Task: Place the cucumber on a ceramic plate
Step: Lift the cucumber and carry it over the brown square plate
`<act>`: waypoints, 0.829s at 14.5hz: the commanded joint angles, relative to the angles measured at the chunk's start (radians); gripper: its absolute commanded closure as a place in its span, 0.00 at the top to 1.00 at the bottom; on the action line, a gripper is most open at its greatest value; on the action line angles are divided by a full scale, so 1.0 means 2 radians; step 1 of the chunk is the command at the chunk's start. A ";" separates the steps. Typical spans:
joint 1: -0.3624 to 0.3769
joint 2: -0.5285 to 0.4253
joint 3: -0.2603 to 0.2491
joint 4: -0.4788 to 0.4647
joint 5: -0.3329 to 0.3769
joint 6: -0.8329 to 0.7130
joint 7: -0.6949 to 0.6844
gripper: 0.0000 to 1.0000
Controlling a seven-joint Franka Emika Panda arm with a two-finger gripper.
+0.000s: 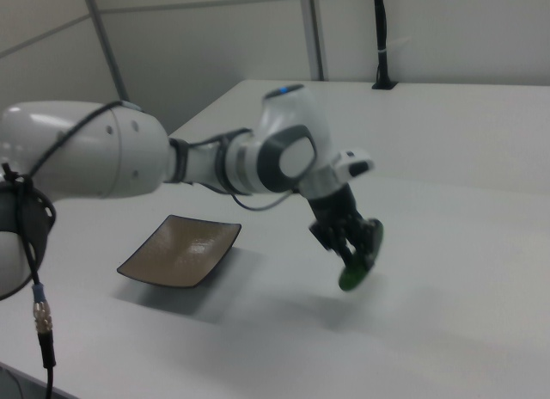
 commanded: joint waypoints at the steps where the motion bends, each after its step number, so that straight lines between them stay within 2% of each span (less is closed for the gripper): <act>1: 0.028 -0.035 0.004 -0.019 0.028 0.002 0.024 0.35; 3: 0.040 -0.049 0.008 -0.029 0.039 0.002 0.040 0.36; 8: 0.066 -0.075 0.050 -0.055 0.049 -0.025 0.089 0.36; 12: 0.109 -0.085 0.065 -0.055 0.087 -0.072 0.104 0.36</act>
